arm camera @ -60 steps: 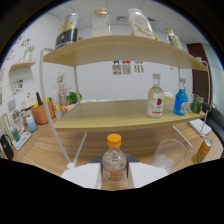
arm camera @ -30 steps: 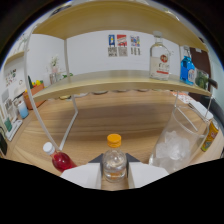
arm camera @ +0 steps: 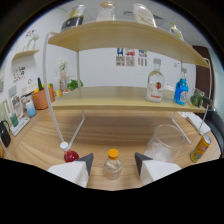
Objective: Make me a cup of Vodka Sunrise.
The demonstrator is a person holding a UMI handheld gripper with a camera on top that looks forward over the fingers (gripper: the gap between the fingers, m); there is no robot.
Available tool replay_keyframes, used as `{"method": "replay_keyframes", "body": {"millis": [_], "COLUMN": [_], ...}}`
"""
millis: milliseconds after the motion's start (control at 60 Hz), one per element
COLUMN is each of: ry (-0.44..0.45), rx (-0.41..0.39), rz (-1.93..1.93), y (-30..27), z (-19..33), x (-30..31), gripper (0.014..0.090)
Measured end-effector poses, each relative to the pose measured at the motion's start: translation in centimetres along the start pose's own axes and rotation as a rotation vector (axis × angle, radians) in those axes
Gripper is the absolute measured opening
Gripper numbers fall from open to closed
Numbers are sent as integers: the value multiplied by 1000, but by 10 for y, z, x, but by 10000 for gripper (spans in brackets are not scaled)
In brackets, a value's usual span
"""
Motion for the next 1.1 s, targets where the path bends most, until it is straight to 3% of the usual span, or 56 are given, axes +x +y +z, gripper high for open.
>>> {"method": "replay_keyframes", "body": {"millis": [167,300,533,667,850,1000,1100], "ry": [-19,-26,-22,6,44,21,15], "rx": [81,158,145,146,249,337,354], "rz": [-10,-16,-24,-12,4,56,68], "y": [-48,-81,-57,-77,-177,-259,-292], "z": [-62,-120,-168,-171,-152,-123,-97], "x": [4,12,51,90,145,169,181], "gripper": [868,868,864,867,866,859,835]}}
